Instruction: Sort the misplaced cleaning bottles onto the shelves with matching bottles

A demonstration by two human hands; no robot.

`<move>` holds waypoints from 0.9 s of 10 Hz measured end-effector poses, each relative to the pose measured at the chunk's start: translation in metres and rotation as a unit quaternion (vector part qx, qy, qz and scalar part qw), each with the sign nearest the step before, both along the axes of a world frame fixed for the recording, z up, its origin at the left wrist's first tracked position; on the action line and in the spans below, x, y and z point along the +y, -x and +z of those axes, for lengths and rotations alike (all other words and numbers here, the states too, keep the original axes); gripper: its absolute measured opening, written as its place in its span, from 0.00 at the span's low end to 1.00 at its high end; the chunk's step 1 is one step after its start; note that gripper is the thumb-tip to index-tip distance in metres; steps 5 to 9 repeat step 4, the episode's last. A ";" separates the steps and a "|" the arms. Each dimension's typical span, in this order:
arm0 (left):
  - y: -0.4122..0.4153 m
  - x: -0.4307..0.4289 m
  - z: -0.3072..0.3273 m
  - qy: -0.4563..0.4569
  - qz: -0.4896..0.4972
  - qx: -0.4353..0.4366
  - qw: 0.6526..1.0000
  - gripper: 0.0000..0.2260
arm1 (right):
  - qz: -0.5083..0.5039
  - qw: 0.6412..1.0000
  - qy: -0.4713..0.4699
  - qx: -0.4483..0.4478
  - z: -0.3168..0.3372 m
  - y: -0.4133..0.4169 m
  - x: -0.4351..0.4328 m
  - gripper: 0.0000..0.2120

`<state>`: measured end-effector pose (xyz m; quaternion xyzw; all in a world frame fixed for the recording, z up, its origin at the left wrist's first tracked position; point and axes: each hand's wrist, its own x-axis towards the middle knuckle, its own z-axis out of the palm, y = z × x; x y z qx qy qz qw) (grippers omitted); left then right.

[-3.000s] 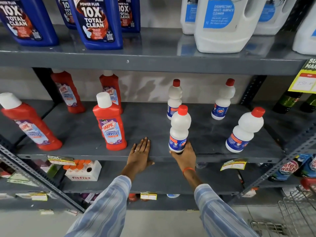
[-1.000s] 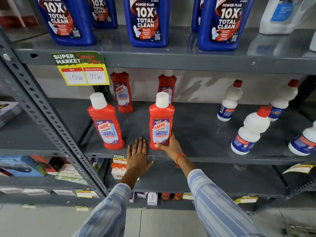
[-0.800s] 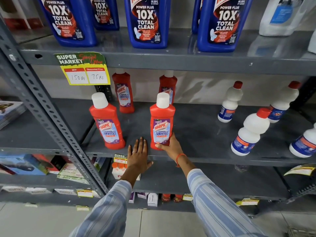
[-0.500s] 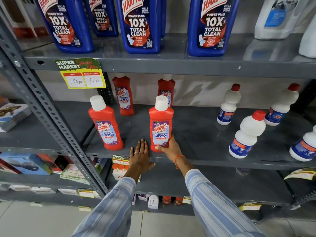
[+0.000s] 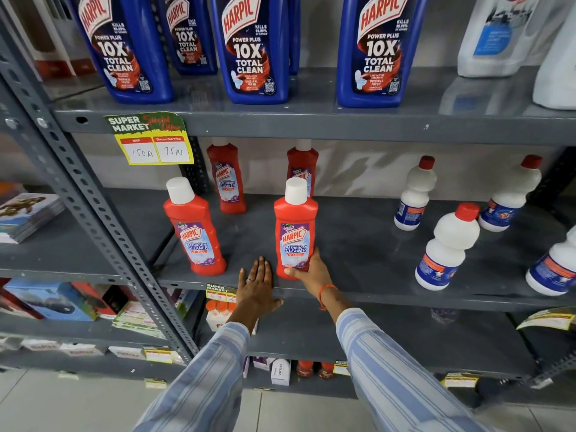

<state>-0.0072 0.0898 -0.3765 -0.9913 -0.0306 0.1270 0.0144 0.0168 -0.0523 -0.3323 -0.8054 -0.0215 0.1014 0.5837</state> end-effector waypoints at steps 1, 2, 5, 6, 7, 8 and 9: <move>-0.002 0.001 0.008 0.002 0.002 0.009 1.000 0.42 | -0.007 1.000 0.001 0.006 0.001 -0.002 -0.001 0.35; 0.003 0.000 0.009 0.007 -0.002 0.006 1.000 0.41 | -0.005 1.000 0.015 0.006 0.001 0.003 -0.001 0.35; 0.008 -0.011 0.036 0.018 0.021 -0.002 1.000 0.37 | 0.044 0.994 0.100 0.020 0.000 -0.005 -0.022 0.41; 0.008 -0.011 0.036 0.018 0.021 -0.002 1.000 0.37 | 0.044 0.994 0.100 0.020 0.000 -0.005 -0.022 0.41; 0.008 -0.011 0.036 0.018 0.021 -0.002 1.000 0.37 | 0.044 0.994 0.100 0.020 0.000 -0.005 -0.022 0.41; 0.008 -0.011 0.036 0.018 0.021 -0.002 1.000 0.37 | 0.044 0.994 0.100 0.020 0.000 -0.005 -0.022 0.41; 0.008 -0.011 0.036 0.018 0.021 -0.002 1.000 0.37 | 0.044 0.994 0.100 0.020 0.000 -0.005 -0.022 0.41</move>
